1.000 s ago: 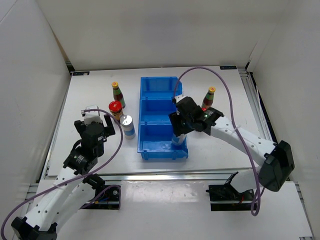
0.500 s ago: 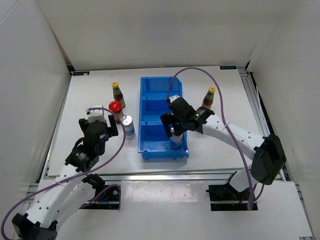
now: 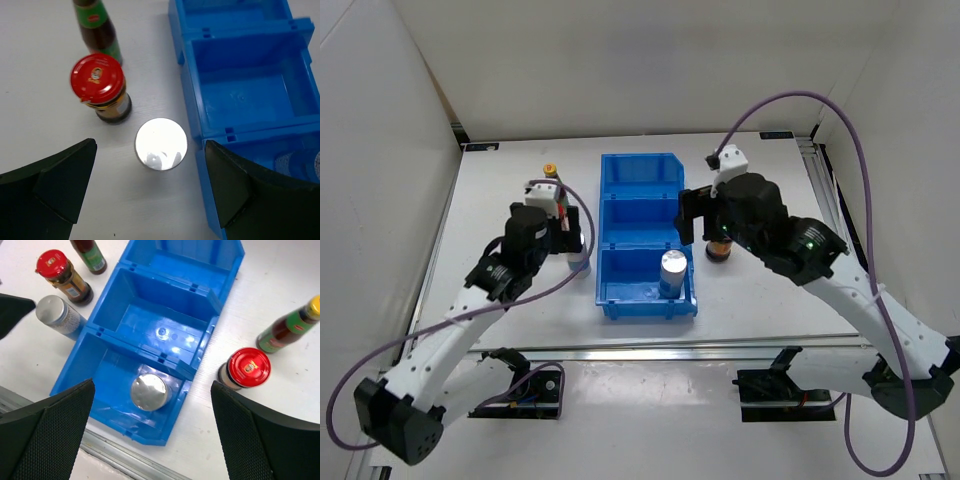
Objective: Organize the condiment bottles
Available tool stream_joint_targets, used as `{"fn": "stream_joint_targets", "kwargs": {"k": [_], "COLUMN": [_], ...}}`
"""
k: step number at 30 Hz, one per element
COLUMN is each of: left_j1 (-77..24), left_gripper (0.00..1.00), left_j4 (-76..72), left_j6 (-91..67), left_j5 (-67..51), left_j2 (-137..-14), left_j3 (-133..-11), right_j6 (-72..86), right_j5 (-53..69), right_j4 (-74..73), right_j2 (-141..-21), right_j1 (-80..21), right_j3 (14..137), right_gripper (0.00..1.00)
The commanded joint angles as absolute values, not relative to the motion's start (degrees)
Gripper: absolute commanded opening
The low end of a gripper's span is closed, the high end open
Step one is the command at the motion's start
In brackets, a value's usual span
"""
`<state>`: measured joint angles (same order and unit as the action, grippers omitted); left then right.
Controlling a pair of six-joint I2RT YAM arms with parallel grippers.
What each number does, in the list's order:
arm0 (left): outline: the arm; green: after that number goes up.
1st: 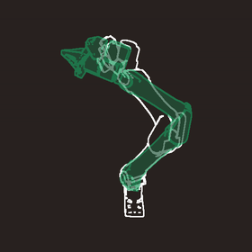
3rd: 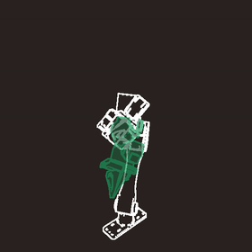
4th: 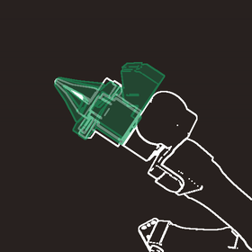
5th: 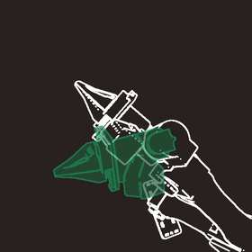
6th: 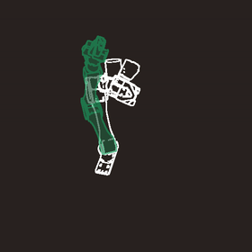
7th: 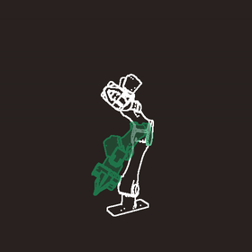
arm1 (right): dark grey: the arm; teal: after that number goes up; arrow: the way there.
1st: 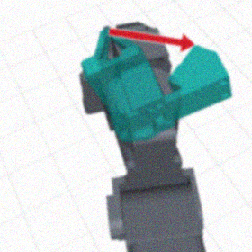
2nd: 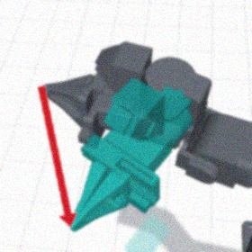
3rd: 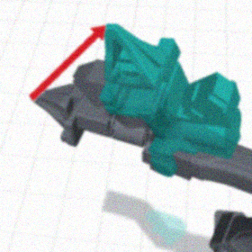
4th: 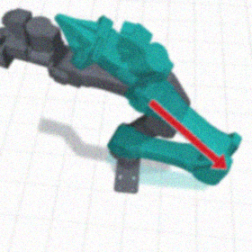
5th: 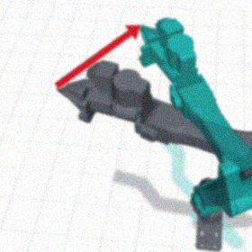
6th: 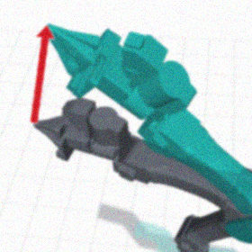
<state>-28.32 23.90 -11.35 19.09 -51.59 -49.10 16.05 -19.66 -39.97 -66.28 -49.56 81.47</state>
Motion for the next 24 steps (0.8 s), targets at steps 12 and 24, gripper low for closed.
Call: {"fn": "stream_joint_targets", "kwargs": {"k": [12,24], "left_j1": [-27.3,-26.2], "left_gripper": [1.0,0.81], "left_j4": [19.1,18.5], "left_j6": [-11.2,-12.7], "left_j5": [8.4,7.8], "left_j2": [-67.9,-72.2], "left_j3": [-50.5,-50.0], "right_j6": [16.6,15.6], "right_j5": [-22.7,-23.9], "right_j4": [-43.5,-44.0], "right_j2": [-60.1,-61.2], "right_j1": [-49.7,-49.2], "right_j3": [75.7,76.7], "right_gripper": [1.0,1.0]}}
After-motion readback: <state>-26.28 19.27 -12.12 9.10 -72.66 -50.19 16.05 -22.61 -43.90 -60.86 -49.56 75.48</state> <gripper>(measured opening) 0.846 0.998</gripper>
